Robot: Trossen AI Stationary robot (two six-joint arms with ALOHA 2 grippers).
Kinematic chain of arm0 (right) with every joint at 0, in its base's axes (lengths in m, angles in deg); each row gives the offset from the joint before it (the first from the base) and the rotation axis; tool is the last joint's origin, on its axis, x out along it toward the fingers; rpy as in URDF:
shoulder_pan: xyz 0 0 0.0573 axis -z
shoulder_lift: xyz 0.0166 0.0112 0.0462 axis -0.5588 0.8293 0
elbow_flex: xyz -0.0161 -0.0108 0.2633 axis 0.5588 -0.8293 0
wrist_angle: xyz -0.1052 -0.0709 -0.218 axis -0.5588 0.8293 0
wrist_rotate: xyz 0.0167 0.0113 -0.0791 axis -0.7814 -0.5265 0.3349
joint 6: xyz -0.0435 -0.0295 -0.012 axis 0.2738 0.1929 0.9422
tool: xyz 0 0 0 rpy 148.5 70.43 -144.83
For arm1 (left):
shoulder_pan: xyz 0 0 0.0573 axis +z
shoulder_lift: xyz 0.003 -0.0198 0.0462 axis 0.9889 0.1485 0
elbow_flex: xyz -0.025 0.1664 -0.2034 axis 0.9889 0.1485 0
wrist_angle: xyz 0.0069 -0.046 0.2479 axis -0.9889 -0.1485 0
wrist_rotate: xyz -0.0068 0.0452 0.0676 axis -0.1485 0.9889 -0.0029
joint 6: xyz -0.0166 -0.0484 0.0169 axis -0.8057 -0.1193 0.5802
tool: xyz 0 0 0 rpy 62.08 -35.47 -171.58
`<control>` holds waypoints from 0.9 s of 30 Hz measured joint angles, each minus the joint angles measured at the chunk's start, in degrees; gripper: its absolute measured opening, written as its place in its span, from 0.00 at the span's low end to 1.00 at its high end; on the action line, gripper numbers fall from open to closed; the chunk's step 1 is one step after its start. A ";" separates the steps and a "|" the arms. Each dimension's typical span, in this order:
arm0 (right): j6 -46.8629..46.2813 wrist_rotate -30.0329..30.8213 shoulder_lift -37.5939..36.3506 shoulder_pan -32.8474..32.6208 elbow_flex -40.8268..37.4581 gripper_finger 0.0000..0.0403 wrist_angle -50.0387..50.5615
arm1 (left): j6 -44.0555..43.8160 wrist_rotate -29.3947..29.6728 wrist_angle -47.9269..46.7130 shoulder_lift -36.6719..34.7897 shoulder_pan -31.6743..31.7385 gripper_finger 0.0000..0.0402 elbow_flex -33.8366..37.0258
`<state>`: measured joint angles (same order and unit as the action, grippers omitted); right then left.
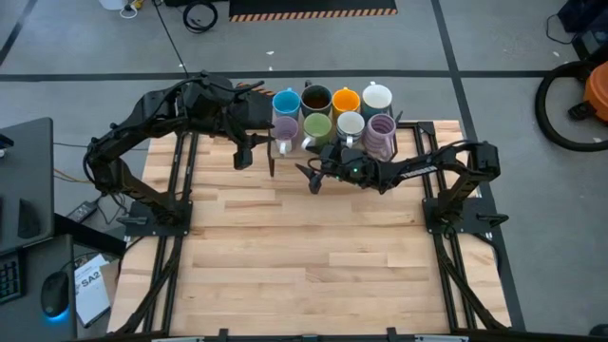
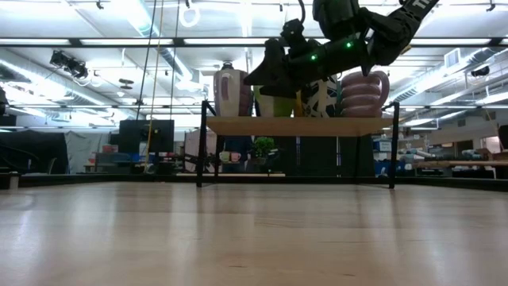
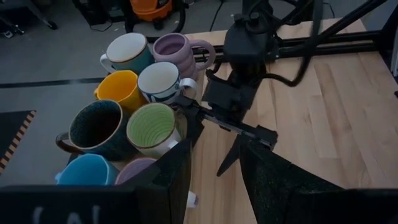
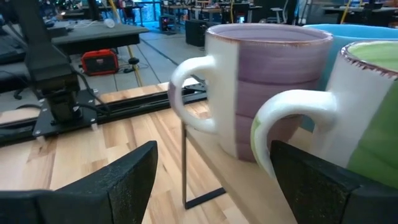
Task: Place coffee mugs
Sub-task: Put the green mug on the shelf, then adjust the green mug
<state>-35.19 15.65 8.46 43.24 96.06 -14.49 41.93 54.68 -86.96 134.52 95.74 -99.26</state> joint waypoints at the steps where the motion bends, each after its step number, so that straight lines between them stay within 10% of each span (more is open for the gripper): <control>1: 0.55 0.07 -0.38 -0.46 0.00 0.79 0.70 | -0.13 -0.01 -0.02 0.00 0.00 0.35 0.00; 11: 3.98 6.94 -9.41 -5.31 0.00 0.79 13.17 | -4.64 -8.93 0.13 -0.02 -0.81 0.35 2.60; 27: 6.90 16.24 -28.45 -9.98 0.02 0.78 37.31 | -21.81 -1.77 30.47 0.13 -8.95 0.35 35.37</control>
<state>-28.29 31.89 -19.99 33.26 96.08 22.82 20.12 52.91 -56.49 134.65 86.80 -63.89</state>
